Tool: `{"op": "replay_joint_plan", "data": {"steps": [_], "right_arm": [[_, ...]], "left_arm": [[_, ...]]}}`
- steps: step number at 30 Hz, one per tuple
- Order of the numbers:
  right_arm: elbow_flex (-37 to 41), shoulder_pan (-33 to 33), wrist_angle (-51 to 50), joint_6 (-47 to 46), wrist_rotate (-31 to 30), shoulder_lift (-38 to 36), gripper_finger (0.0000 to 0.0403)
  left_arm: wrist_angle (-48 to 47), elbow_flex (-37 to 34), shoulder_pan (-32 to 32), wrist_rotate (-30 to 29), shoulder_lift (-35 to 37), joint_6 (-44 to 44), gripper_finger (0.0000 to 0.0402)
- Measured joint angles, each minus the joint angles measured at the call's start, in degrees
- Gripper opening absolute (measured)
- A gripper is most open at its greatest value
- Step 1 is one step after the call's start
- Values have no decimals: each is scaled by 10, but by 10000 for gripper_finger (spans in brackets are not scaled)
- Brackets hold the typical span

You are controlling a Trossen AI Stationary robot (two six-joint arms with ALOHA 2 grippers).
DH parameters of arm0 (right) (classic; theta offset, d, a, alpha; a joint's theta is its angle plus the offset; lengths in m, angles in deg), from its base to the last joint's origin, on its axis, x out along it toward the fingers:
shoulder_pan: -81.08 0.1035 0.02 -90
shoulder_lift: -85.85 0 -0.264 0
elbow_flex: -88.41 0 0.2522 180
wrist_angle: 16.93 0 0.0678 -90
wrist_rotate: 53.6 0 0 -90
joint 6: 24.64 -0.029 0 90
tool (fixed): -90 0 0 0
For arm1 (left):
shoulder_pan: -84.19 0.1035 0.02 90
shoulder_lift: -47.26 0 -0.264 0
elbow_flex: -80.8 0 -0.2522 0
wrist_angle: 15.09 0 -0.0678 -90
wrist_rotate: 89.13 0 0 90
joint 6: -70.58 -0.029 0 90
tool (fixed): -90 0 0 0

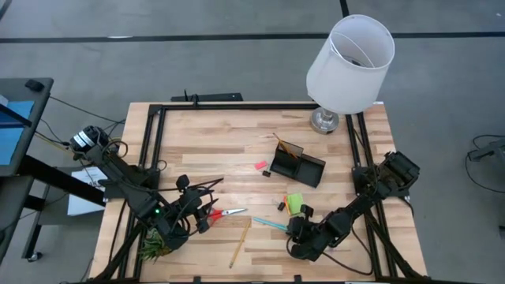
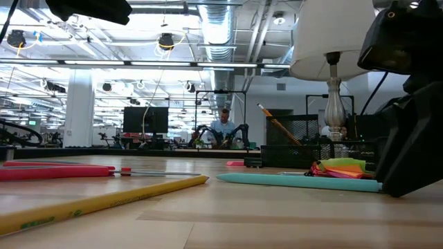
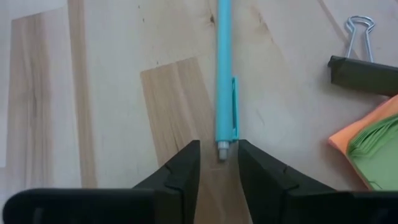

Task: Pick and place office supplies into organizer
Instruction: Put the blue pen into the desk organizer

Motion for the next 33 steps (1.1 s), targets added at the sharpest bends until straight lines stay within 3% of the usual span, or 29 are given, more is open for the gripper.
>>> {"op": "replay_joint_plan", "data": {"steps": [10,26,33], "right_arm": [[1,0,-4,-1,0,0,92],[2,-6,1,-11,-3,-1,6],[2,-6,10,-20,-13,0,10]], "left_arm": [[1,0,0,0,0,4,135],[1,0,0,0,0,4,135],[1,0,0,0,0,4,135]]}}
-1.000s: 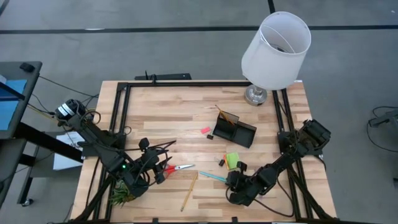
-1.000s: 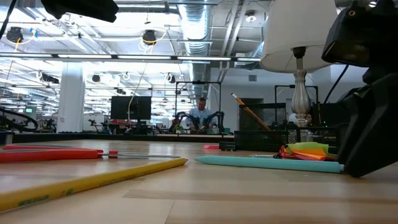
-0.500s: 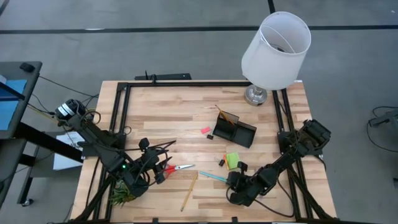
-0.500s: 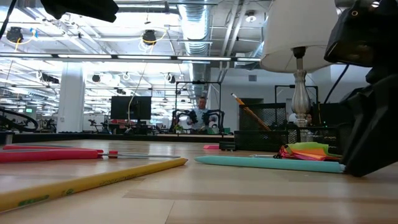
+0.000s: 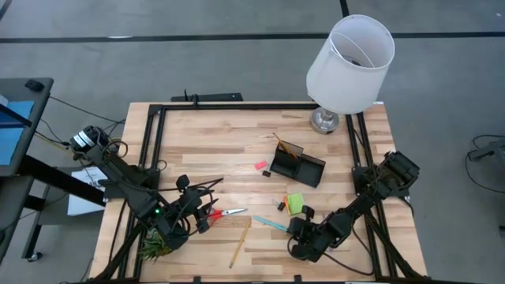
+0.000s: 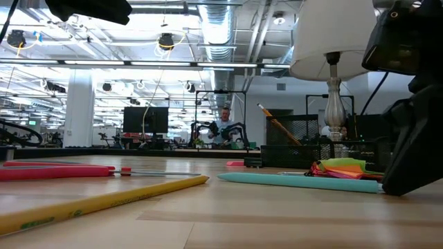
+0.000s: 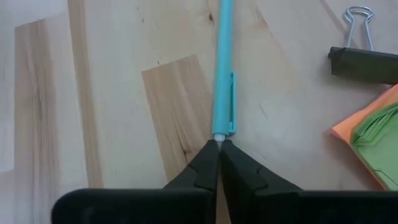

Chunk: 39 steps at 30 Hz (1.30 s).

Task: Pick and place office supplies into organizer
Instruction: Put the blue pen into the desk organizer

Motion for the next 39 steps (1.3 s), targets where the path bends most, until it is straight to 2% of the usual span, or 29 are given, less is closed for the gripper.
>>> {"op": "replay_joint_plan", "data": {"steps": [7,18,31,39], "right_arm": [[0,-3,15,3,-6,0,14],[-1,-11,23,6,-3,1,66],[-1,-12,21,7,-10,1,54],[-1,-16,23,16,-23,2,24]], "left_arm": [[0,0,0,0,0,0,135],[0,0,0,0,0,0,135],[0,0,0,0,0,0,135],[0,0,0,0,0,0,135]]}}
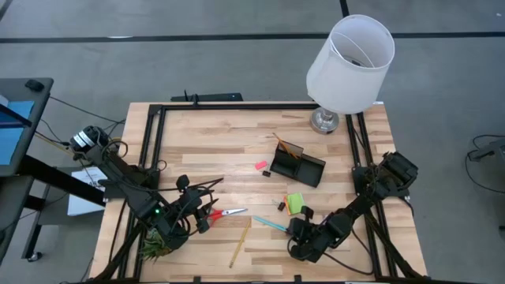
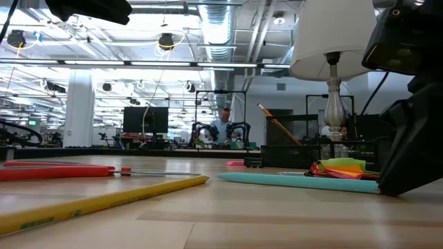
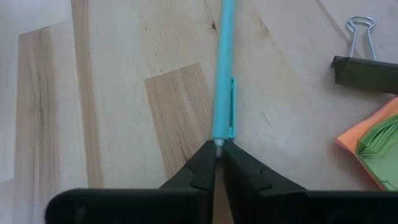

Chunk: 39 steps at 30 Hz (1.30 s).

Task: Pick and place office supplies into organizer
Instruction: Put the blue pen into the desk organizer

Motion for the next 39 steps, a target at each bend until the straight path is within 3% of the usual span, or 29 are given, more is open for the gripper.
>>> {"op": "replay_joint_plan", "data": {"steps": [15,23,31,39], "right_arm": [[0,1,-1,-26,9,-3,1],[-29,5,-69,14,8,-69,0],[-155,-26,-369,93,-5,-153,0],[-294,-120,-709,94,-1,-206,0]], "left_arm": [[0,0,0,0,0,0,135],[0,0,0,0,0,-1,135],[-2,0,0,0,0,-2,135],[-2,0,0,31,0,-3,135]]}}
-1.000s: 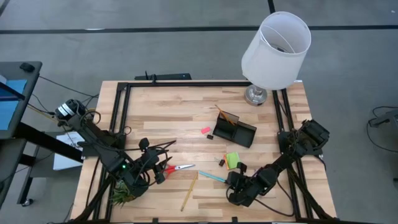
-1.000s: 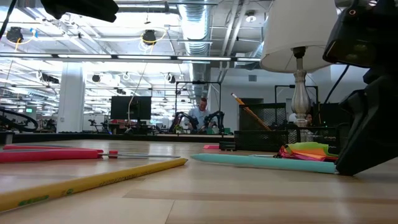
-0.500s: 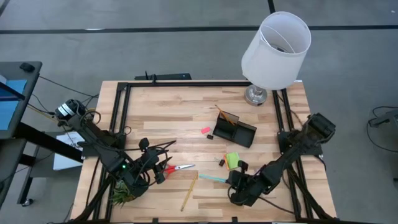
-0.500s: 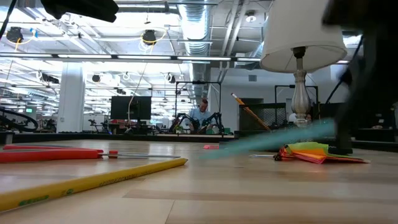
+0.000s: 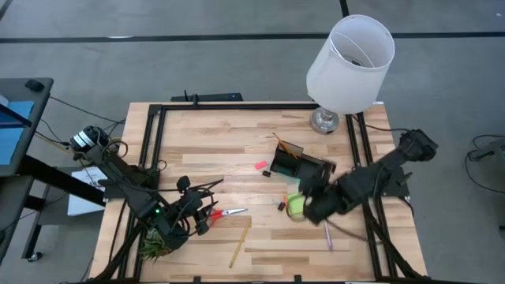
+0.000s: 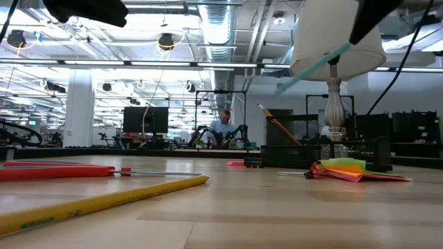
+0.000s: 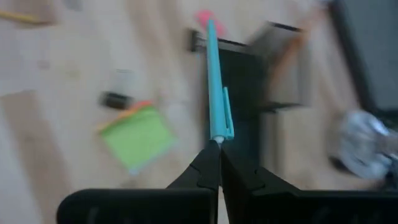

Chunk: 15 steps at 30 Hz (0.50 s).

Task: Pick and place office supplies into organizer
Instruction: Put the blue pen into the desk organizer

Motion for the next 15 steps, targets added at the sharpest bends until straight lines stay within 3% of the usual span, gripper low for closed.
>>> {"op": "replay_joint_plan", "data": {"steps": [5,15], "right_arm": [[-53,-90,-98,0,29,-21,0],[-60,-229,-109,112,78,-17,0]], "left_arm": [[0,0,0,0,0,0,135],[0,0,0,1,0,-1,135]]}}
